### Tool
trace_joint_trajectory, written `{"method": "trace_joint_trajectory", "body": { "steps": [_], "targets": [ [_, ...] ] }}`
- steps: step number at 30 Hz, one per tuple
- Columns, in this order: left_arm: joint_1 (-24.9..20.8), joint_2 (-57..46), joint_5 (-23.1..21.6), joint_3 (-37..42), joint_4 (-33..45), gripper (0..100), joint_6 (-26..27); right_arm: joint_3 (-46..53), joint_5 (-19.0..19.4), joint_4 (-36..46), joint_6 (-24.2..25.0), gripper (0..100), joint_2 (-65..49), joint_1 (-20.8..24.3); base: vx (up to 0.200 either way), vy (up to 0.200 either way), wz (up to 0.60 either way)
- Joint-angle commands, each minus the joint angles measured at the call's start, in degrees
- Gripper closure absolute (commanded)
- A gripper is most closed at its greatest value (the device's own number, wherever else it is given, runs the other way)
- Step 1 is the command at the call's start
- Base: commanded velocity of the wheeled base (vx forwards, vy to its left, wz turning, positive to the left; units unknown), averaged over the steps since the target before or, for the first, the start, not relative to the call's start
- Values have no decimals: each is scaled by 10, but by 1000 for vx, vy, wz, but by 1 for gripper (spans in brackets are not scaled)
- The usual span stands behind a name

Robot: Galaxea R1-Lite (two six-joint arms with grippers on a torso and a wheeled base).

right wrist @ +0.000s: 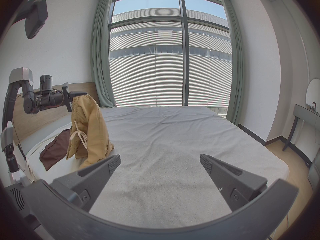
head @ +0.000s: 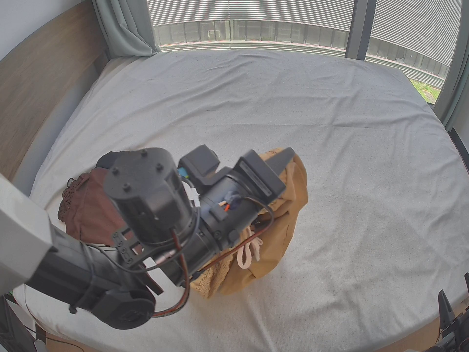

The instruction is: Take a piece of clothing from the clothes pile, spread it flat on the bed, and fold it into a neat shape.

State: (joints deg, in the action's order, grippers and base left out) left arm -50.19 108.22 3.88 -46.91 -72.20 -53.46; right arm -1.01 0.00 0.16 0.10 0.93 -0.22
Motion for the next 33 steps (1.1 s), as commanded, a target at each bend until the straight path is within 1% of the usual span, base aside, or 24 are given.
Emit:
{"method": "trace_joint_trajectory", "body": {
  "steps": [1,5,10,15,21,24,29,32,33],
  "targets": [
    [-16,60,-10,-32,0,100,1,9,0,-1,0,0,-5,0,0,0,0],
    [-31,87,-30,-60,0,100,0,9,0,0,0,0,-4,0,0,0,0],
    [-53,116,-33,-86,-5,100,-1,9,0,0,0,0,-4,0,0,0,0],
    [-74,120,-50,-113,-12,100,-4,9,0,0,1,0,-5,0,0,0,0],
    [-95,118,-55,-130,-37,100,-7,9,0,0,1,0,-4,0,0,0,0],
    [-110,99,-85,-152,-58,100,-26,9,0,0,1,0,-5,0,0,0,0],
    [-126,85,-86,-196,-55,100,-41,9,0,0,1,0,-4,0,0,0,0],
    [-137,72,-80,-242,-51,100,-63,9,0,0,1,0,-5,0,0,0,0],
    [-137,67,-79,-246,-50,100,-69,9,0,0,1,0,-4,0,0,0,0]
  ]
}}
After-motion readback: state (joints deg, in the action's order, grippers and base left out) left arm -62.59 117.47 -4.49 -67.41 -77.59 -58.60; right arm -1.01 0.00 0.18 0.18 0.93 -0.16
